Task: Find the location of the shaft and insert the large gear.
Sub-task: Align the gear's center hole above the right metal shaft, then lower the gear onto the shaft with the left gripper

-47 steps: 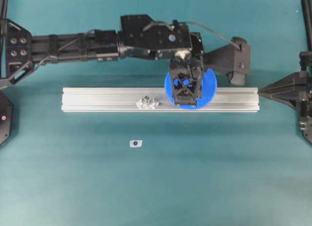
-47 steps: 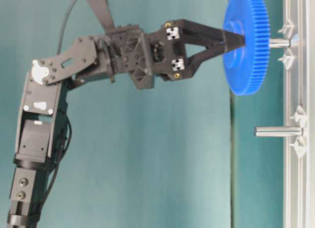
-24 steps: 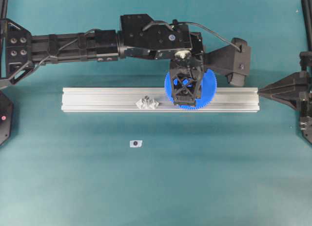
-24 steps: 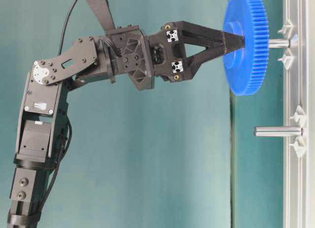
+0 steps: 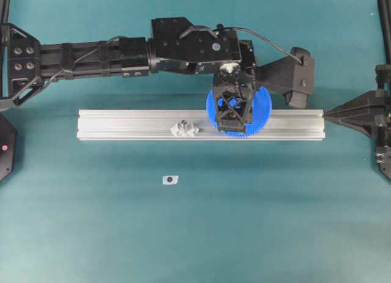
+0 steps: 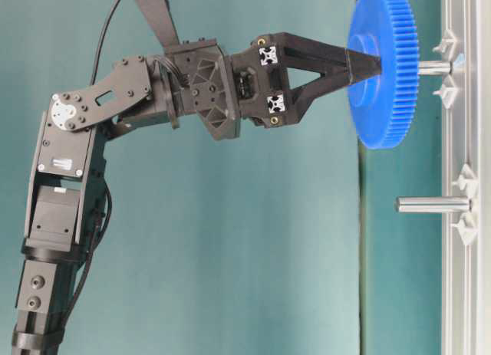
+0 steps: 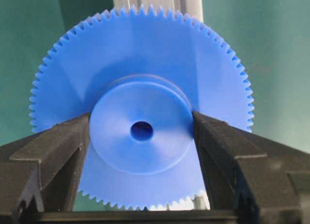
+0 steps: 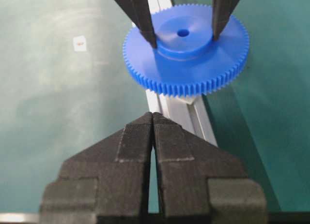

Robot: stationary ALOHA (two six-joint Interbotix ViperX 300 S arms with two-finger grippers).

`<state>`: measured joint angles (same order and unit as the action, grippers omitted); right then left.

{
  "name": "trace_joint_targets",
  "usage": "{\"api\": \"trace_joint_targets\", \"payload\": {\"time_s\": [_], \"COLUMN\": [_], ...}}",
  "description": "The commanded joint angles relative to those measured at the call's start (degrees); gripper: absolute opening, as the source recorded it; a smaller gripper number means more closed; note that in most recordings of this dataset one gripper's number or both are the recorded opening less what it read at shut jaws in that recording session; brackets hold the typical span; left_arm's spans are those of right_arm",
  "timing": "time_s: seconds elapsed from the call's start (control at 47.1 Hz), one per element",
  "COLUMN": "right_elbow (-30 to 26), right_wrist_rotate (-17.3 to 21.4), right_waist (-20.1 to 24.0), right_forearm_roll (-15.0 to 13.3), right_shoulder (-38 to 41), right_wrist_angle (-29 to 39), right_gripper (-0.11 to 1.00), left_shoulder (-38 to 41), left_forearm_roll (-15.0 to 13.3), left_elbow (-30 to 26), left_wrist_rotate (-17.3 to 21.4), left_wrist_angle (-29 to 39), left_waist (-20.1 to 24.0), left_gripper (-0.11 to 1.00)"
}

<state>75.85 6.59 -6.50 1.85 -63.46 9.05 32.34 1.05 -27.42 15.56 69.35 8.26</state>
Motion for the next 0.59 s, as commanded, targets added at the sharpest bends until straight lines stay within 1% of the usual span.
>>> {"api": "trace_joint_targets", "payload": {"time_s": [0.0, 0.042, 0.127, 0.17, 0.339, 0.573], "right_elbow": [-0.5, -0.5, -0.5, -0.5, -0.5, -0.6], "right_wrist_rotate": [0.6, 0.6, 0.6, 0.6, 0.6, 0.6], "right_waist": [-0.1, -0.2, -0.1, -0.2, -0.2, -0.2], "right_forearm_roll": [0.0, 0.0, 0.0, 0.0, 0.0, 0.0], "right_shoulder": [0.4, 0.3, 0.4, 0.4, 0.4, 0.4], "right_wrist_angle": [-0.3, -0.3, -0.3, -0.3, -0.3, -0.3], "right_gripper": [0.01, 0.01, 0.01, 0.01, 0.01, 0.01], "left_shoulder": [-1.7, -1.7, -1.7, -1.8, -1.7, -1.8], "left_forearm_roll": [0.3, 0.4, 0.4, 0.4, 0.4, 0.4], "left_elbow": [-1.3, -1.3, -1.4, -1.5, -2.0, -2.6], "left_wrist_rotate": [0.1, 0.3, 0.3, 0.3, 0.4, 0.2], "left_wrist_angle": [0.3, 0.2, -0.1, -0.2, -0.2, 0.2], "left_waist": [0.6, 0.4, 0.3, 0.2, -0.4, -0.9], "left_gripper": [0.71, 0.72, 0.83, 0.85, 0.81, 0.81]}}
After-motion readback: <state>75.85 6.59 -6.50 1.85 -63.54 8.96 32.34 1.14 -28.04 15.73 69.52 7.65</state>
